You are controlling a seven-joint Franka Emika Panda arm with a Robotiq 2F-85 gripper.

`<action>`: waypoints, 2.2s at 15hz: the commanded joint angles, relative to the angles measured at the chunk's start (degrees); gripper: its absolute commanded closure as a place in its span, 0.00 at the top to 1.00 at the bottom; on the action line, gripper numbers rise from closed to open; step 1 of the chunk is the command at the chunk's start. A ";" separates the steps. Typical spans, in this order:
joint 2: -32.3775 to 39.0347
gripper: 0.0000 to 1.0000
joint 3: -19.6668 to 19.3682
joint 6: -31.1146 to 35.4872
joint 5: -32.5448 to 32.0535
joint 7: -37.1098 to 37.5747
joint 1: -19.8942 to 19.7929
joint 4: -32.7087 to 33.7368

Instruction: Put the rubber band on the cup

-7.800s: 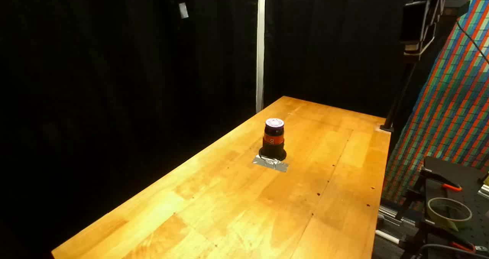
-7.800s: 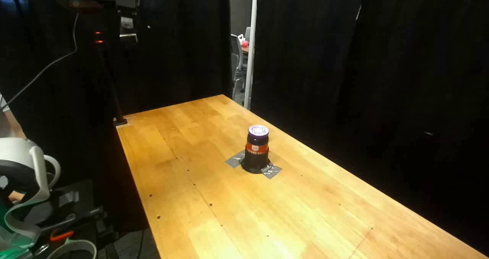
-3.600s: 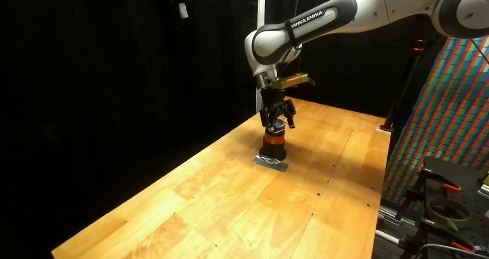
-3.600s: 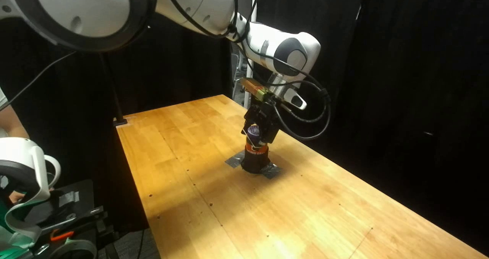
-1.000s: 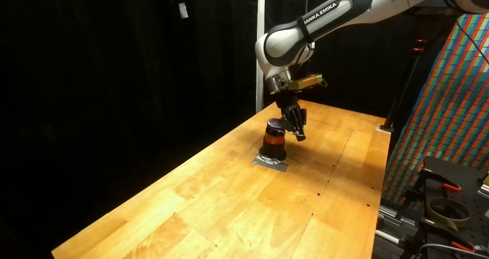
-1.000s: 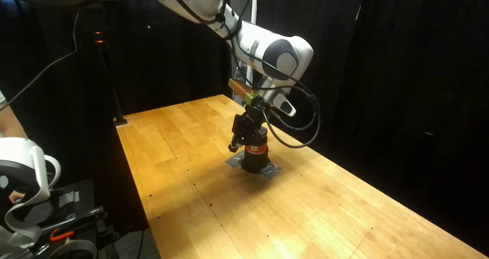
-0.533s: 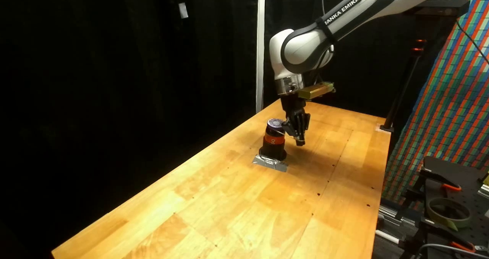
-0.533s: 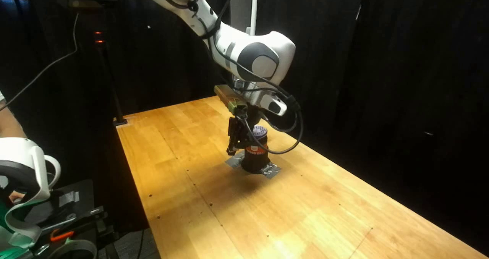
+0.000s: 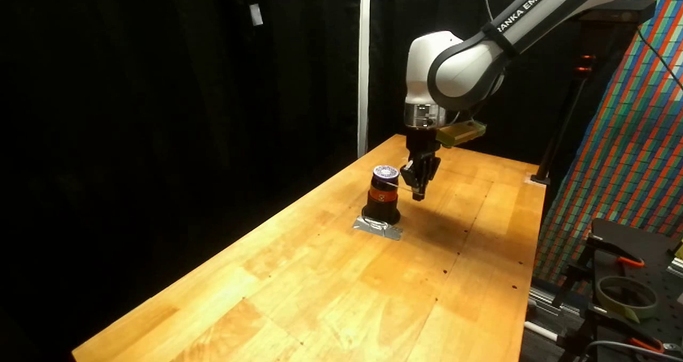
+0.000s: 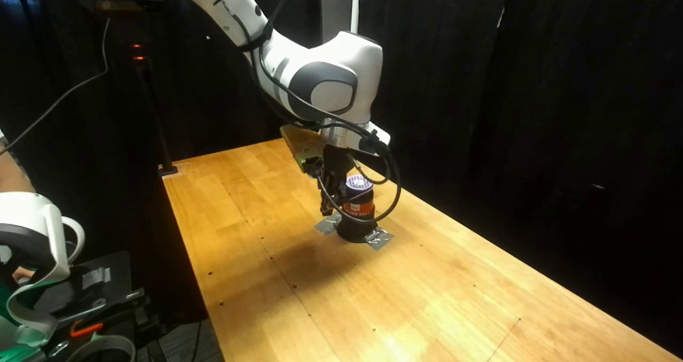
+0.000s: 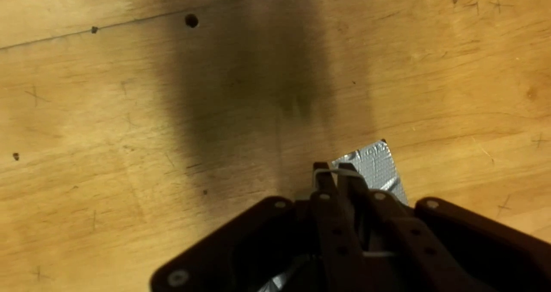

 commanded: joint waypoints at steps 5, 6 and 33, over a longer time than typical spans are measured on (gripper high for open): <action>-4.74 0.13 -0.84 22.23 -0.92 5.17 2.60 -13.09; -4.83 0.13 -1.17 24.83 -1.21 6.09 3.08 -14.11; -6.70 0.11 0.33 69.50 3.98 8.97 5.04 -30.04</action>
